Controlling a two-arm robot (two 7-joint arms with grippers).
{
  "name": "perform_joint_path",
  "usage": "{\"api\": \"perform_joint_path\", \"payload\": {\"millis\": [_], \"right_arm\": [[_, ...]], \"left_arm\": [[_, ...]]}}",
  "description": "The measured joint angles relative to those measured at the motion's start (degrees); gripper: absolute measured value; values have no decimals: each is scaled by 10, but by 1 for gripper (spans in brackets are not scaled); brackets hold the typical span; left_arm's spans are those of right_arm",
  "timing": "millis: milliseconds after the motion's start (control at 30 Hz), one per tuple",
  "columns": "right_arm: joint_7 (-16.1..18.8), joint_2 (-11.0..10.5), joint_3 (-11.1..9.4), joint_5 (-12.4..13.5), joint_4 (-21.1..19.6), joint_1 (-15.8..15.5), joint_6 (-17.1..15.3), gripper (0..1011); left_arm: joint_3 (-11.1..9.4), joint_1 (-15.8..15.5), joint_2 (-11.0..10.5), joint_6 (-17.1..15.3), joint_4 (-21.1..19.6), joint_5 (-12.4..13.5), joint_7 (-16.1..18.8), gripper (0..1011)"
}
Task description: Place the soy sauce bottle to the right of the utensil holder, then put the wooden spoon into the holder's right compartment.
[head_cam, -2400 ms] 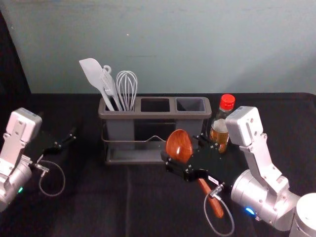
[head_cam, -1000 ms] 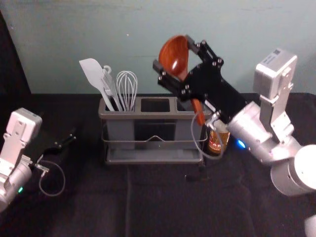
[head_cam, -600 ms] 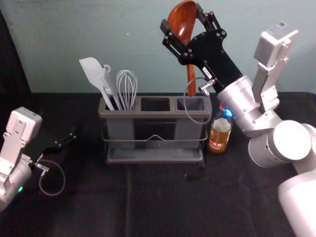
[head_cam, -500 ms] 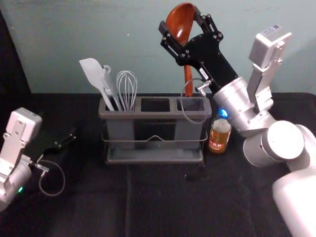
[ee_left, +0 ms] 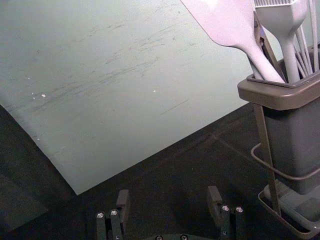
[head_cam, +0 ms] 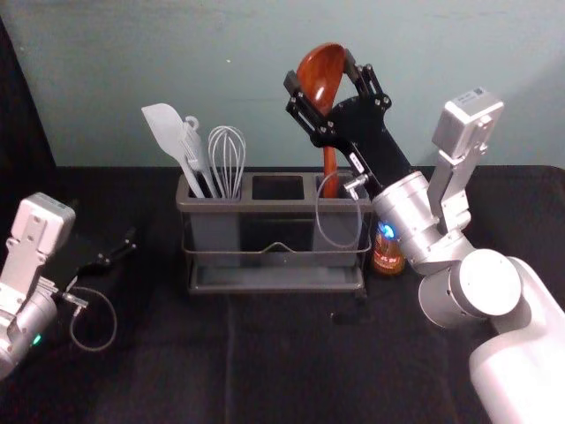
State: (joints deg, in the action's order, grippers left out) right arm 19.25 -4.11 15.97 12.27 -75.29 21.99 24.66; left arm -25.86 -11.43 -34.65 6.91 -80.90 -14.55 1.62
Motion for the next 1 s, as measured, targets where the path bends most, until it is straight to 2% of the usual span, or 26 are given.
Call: {"api": "perform_joint_path", "payload": {"millis": [333,1000], "right_arm": [[0,8,-6,1,20,-26,15,838],[-2,13,-23,5,25,-63,27,838]], "left_arm": [[0,0,0,0,0,0,0,1012],[0,0,0,0,0,0,0,1011]]}}
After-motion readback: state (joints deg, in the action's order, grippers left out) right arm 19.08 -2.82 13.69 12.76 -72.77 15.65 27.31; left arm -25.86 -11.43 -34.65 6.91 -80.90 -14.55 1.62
